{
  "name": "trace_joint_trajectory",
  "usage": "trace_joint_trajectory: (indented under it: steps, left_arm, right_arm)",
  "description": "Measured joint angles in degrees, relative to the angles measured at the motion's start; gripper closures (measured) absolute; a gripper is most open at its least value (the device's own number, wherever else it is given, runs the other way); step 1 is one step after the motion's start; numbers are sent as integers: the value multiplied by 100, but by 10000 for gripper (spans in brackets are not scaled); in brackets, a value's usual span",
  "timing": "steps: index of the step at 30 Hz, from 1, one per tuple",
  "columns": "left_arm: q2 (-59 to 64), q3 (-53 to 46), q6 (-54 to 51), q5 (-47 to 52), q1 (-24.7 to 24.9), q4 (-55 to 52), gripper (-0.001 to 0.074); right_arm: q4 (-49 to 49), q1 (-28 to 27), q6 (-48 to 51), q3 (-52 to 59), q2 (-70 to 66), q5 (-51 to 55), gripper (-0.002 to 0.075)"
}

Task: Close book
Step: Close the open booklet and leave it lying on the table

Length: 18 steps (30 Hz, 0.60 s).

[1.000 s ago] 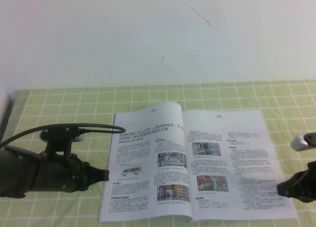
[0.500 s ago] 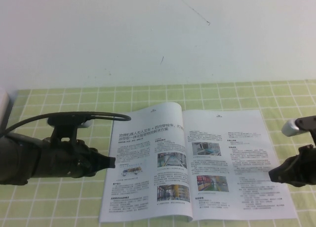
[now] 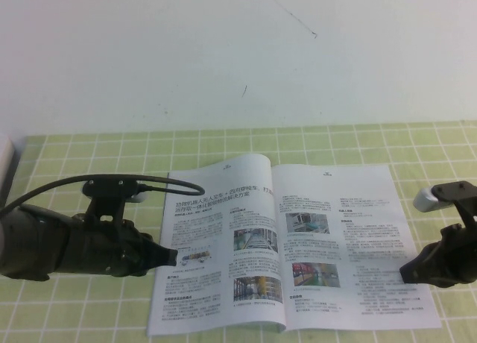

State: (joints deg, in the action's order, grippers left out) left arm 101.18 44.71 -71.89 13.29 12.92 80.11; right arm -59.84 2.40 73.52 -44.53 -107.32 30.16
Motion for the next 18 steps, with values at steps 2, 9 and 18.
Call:
trace_joint_trajectory:
  steps: [2, 9, 18]
  left_arm:
    - [130, 3, -26, 26, 0, 0, 738]
    - [211, 73, 65, 66, 0, 90, 738]
    - [305, 108, -200, 383, 135, 947, 738]
  right_arm:
    - [0, 0, -12, 0, 0, 9, 729]
    - [0, 0, -34, -9, -22, 24, 729]
    - [0, 0, -34, -9, -22, 35, 729]
